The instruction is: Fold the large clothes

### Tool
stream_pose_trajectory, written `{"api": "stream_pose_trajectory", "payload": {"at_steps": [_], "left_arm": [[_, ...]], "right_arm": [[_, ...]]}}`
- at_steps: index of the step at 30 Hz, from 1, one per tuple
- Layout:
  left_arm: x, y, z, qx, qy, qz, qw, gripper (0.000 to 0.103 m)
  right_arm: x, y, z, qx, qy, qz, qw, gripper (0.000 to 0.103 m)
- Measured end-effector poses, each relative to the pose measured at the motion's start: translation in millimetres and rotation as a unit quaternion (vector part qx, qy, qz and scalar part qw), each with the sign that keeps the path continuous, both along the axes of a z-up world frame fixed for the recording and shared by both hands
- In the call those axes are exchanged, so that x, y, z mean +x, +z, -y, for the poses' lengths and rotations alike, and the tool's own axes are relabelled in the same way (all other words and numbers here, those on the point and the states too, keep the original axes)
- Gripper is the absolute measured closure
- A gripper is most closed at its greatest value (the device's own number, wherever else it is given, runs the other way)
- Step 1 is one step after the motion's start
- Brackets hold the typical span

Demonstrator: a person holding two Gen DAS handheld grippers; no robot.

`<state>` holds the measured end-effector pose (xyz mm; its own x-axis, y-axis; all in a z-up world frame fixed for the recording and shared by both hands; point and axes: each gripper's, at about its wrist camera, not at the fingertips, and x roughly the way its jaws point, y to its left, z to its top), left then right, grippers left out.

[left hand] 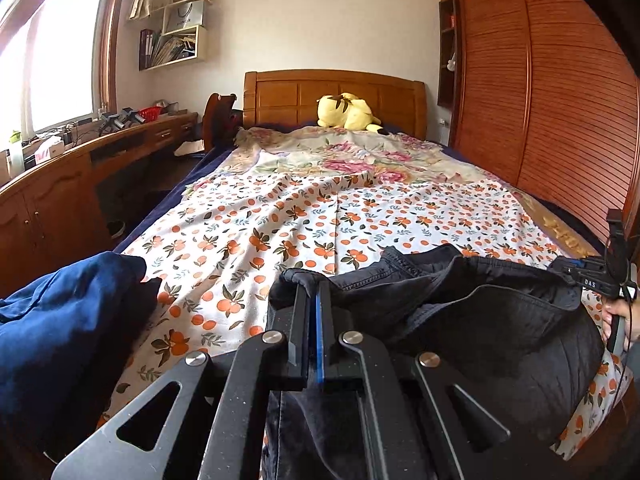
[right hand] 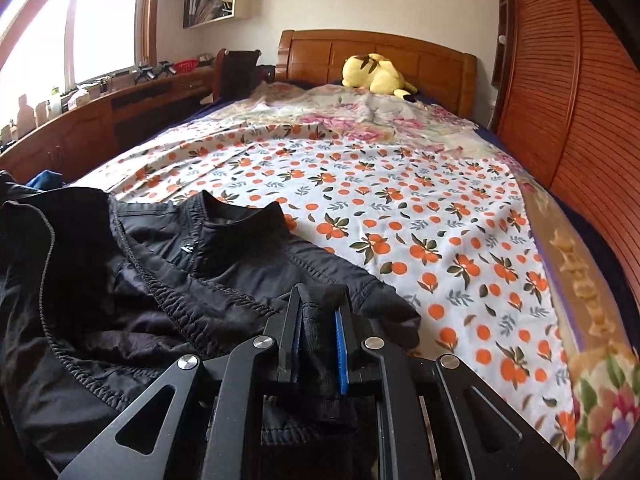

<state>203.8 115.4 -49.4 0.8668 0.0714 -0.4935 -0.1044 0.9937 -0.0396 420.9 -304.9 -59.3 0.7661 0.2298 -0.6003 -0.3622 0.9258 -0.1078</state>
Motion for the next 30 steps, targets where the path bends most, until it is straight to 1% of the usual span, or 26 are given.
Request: {"api": "stream_pose_trajectory", "payload": {"at_steps": [3, 6, 8, 9, 11, 12, 13, 15, 17, 19, 21, 25, 26, 27, 30], "left_arm": [[7, -3, -1, -0.004, -0.002, -0.005, 1.0, 0.101], [16, -6, 0, -0.01, -0.006, -0.011, 0.9999, 0.1], [22, -8, 5, -0.01, -0.017, -0.011, 0.9997, 0.098], [25, -10, 7, -0.009, -0.022, -0.012, 0.9996, 0.095], [31, -13, 12, -0.008, -0.03, -0.012, 0.9994, 0.083], [33, -13, 15, -0.005, -0.031, -0.008, 0.9995, 0.065], [35, -13, 16, -0.003, -0.032, -0.004, 0.9995, 0.058], [41, -12, 18, -0.01, -0.038, -0.002, 0.9992, 0.055], [48, -11, 18, -0.02, -0.044, 0.0, 0.9988, 0.048], [57, -10, 23, -0.031, -0.056, 0.001, 0.998, 0.024], [64, -11, 31, -0.035, -0.068, 0.004, 0.9971, 0.023], [68, -17, 45, -0.025, -0.076, 0.011, 0.9968, 0.023], [68, -19, 48, -0.021, -0.084, 0.009, 0.9962, 0.023], [66, -20, 49, -0.019, -0.093, 0.01, 0.9954, 0.023], [62, -23, 49, -0.023, -0.101, 0.012, 0.9945, 0.023]], "right_arm": [[21, 0, 1, 0.012, -0.012, -0.009, 1.0, 0.09], [41, 0, 2, 0.023, -0.027, -0.008, 0.999, 0.09], [52, -3, 1, 0.025, -0.036, -0.009, 0.999, 0.09], [58, -5, 0, 0.024, -0.041, -0.011, 0.999, 0.09], [68, -12, -1, 0.021, -0.048, -0.017, 0.998, 0.09], [72, -15, -1, 0.019, -0.052, -0.021, 0.998, 0.09], [76, -18, -2, 0.018, -0.057, -0.025, 0.998, 0.089], [84, -23, -4, 0.021, -0.061, -0.032, 0.997, 0.089], [87, -24, -8, 0.017, -0.066, -0.029, 0.997, 0.09], [91, -23, -14, 0.011, -0.074, -0.024, 0.997, 0.09], [97, -22, -18, 0.009, -0.088, -0.023, 0.996, 0.089], [109, -24, -26, 0.001, -0.102, -0.039, 0.994, 0.089], [111, -24, -30, -0.008, -0.099, -0.041, 0.994, 0.086], [112, -25, -34, -0.019, -0.09, -0.044, 0.995, 0.086], [115, -24, -42, -0.057, -0.072, -0.056, 0.994, 0.083]]}}
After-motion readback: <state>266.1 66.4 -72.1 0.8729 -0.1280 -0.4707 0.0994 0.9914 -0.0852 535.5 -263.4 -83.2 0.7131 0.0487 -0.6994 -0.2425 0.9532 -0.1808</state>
